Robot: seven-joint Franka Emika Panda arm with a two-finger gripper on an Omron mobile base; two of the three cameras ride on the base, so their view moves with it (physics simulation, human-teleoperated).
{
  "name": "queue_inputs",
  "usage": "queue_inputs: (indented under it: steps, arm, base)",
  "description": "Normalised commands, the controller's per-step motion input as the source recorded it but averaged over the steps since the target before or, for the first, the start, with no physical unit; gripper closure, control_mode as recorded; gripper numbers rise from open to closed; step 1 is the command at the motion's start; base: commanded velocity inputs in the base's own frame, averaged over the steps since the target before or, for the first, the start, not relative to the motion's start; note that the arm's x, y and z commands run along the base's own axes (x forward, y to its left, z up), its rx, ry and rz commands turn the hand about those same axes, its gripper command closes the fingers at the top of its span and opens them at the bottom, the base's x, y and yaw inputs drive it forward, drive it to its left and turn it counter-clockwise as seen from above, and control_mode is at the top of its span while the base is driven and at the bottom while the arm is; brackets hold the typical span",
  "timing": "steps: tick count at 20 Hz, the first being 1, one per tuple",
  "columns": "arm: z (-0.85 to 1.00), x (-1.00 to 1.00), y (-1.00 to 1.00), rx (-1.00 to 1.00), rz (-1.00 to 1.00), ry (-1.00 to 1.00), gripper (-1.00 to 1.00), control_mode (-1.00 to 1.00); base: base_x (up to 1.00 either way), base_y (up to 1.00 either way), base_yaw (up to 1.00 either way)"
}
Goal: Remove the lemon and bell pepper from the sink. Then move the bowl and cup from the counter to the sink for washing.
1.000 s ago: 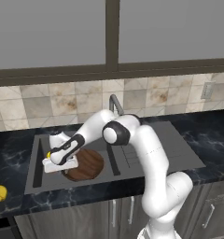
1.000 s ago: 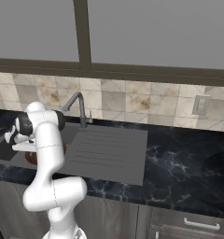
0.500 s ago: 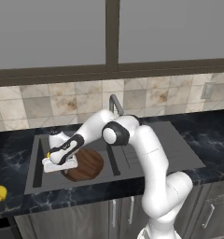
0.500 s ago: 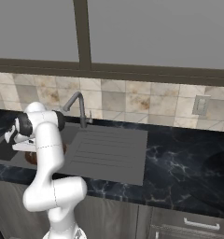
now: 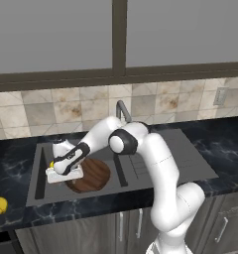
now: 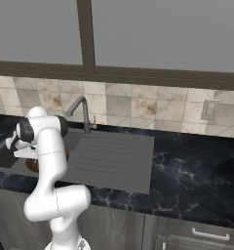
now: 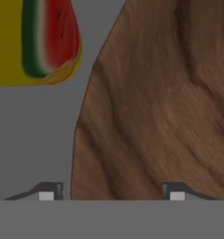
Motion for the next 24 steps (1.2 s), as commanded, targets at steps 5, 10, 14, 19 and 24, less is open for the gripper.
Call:
queue_inputs:
  steps: [5,10,14,19,24]
  arm:
    - [0.00,0.00,-0.09,0.00,0.00,0.00,-1.00,-1.00]
    - [0.03,0.00,-0.06,0.00,0.00,0.00,-1.00,-1.00]
    - [0.17,-0.02,-0.07,-0.01,0.00,0.00,-1.00,-1.00]
    - [0.29,-0.06,-0.02,-0.02,0.00,-0.01,-1.00,-1.00]
    - [0.33,-0.09,-0.04,0.00,0.00,-0.03,-1.00,-1.00]
  base:
    - [0.00,0.00,0.00]
    - [0.00,0.00,0.00]
    - [0.00,0.00,0.00]
    - [0.00,0.00,0.00]
    - [0.00,0.00,0.00]
